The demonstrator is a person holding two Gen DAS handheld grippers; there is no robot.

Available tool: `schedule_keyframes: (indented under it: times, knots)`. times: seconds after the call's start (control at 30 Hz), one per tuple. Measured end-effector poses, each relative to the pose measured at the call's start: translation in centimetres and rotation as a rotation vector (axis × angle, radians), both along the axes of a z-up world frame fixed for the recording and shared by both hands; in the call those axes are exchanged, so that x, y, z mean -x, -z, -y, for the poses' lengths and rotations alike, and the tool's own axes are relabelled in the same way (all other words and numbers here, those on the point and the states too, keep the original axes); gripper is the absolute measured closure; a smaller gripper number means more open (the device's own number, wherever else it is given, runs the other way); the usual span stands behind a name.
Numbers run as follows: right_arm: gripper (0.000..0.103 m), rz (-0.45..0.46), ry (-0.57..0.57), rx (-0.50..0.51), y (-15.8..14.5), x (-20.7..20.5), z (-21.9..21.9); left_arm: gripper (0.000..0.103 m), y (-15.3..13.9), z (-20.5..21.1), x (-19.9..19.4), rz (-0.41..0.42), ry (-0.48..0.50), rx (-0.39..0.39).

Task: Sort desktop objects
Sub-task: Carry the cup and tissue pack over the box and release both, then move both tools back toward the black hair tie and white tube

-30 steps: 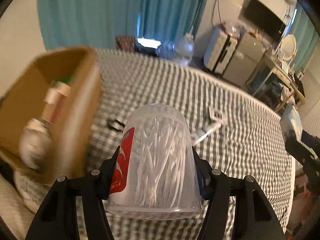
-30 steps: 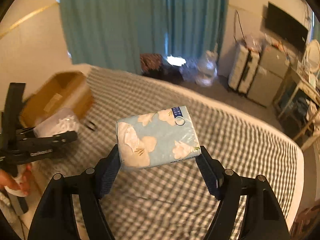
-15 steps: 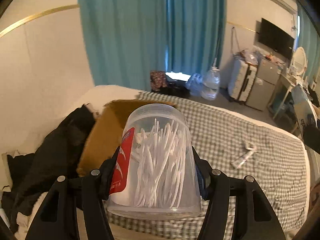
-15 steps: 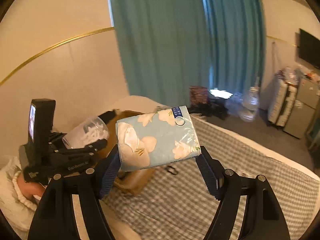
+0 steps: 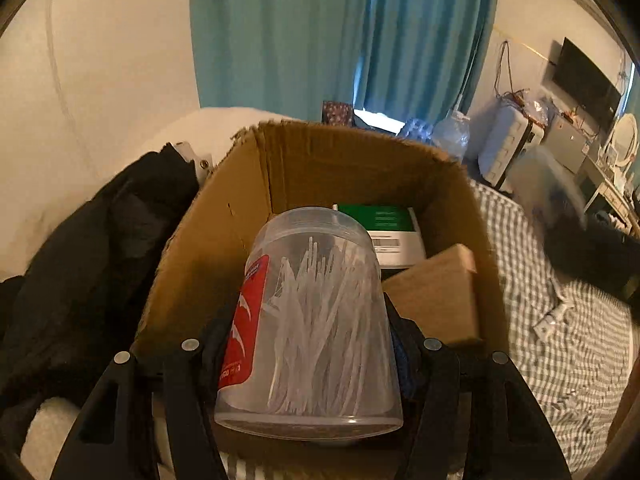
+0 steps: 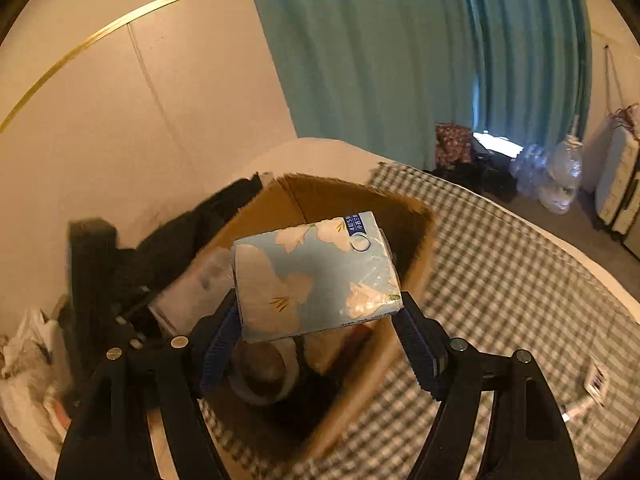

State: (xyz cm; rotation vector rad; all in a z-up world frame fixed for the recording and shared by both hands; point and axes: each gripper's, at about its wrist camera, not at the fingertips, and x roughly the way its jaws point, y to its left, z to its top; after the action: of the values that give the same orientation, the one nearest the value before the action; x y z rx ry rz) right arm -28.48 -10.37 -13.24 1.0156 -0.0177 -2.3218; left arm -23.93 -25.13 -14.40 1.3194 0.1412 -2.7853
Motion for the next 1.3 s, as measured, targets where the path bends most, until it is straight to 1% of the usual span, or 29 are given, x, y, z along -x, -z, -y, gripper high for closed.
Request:
schedule_keyframes:
  times: [0.03,0.07,0.1,0.13,0.2,0.27,0.3,0.37,0.4,0.47,0.53,0.57,0.63,0.67,0.73,0.83,0.9,0.97,1.07,1.13,1.27,1.3]
  knots:
    - [0.025,-0.003,0.003,0.023,-0.2,0.8,0.4,0.029,0.3,0.1,0.4,0.002,-0.001,0.012]
    - [0.013,-0.010,0.008,0.034,-0.5,1.3,0.8,0.019,0.4,0.1,0.6,0.001,-0.009,0.031]
    - [0.003,-0.032,0.040,0.030,-1.1,1.9,1.0,0.001,0.4,0.1,0.6,-0.004,-0.023,0.059]
    - [0.002,-0.054,0.069,0.022,-1.6,2.1,0.7,0.000,0.1,-0.2,0.4,-0.023,-0.026,0.079]
    - [0.002,-0.095,0.102,0.030,-2.6,2.7,0.1,0.000,-0.6,-0.8,-0.3,-0.066,0.003,0.100]
    - [0.002,-0.108,0.094,0.065,-3.4,2.8,-0.9,0.000,-1.0,-1.2,-0.3,-0.061,0.019,0.136]
    - [0.002,-0.124,0.114,0.069,-4.0,2.5,-2.0,0.000,-1.3,-1.4,-0.3,-0.062,0.021,0.150]
    - [0.002,-0.142,0.148,0.079,-4.7,1.7,-4.0,0.000,-2.4,-2.1,-1.1,-0.080,0.025,0.137]
    - [0.002,-0.143,0.160,0.091,-5.1,0.5,-5.7,0.000,-3.0,-2.5,-1.6,-0.089,0.024,0.127]
    - [0.002,-0.150,0.197,0.102,-5.6,-0.6,-8.2,0.000,-4.5,-3.5,-2.5,-0.104,0.025,0.104]
    - [0.002,-0.155,0.248,0.090,-6.1,-2.0,-11.3,0.000,-6.4,-5.3,-3.4,-0.123,0.031,0.092]
    - [0.002,-0.154,0.271,0.079,-6.4,-2.5,-12.5,0.000,-6.7,-5.6,-3.4,-0.129,0.028,0.097]
    - [0.002,-0.145,0.352,0.055,-7.2,-4.2,-15.9,0.000,-8.6,-7.8,-4.4,-0.154,0.028,0.097]
    - [0.002,-0.149,0.373,0.057,-7.6,-5.3,-17.0,0.000,-9.3,-8.6,-4.5,-0.160,0.028,0.091]
    - [0.002,-0.180,0.406,0.064,-8.7,-8.0,-19.9,0.000,-10.7,-10.7,-5.4,-0.182,0.036,0.059]
    - [0.002,-0.186,0.437,0.022,-9.2,-11.0,-22.9,0.000,-11.8,-14.7,-6.9,-0.188,0.053,0.040]
    - [0.002,-0.186,0.461,0.009,-9.1,-13.0,-25.0,0.000,-11.6,-16.8,-7.7,-0.194,0.068,0.047]
    - [0.002,-0.191,0.478,0.006,-8.5,-14.5,-26.4,0.000,-10.5,-19.5,-9.0,-0.194,0.084,0.076]
    - [0.002,-0.173,0.506,-0.002,-6.4,-16.8,-28.5,0.000,-8.2,-22.0,-10.1,-0.160,0.100,0.099]
    - [0.002,-0.129,0.525,-0.029,-4.5,-17.7,-29.7,0.000,-6.5,-23.2,-10.9,-0.138,0.099,0.100]
    - [0.002,-0.073,0.530,-0.035,-1.0,-18.3,-31.4,0.000,-3.4,-24.4,-11.1,-0.096,0.072,0.102]
    - [0.002,-0.056,0.531,-0.029,0.3,-18.2,-31.6,0.000,-2.8,-24.5,-10.8,-0.082,0.063,0.104]
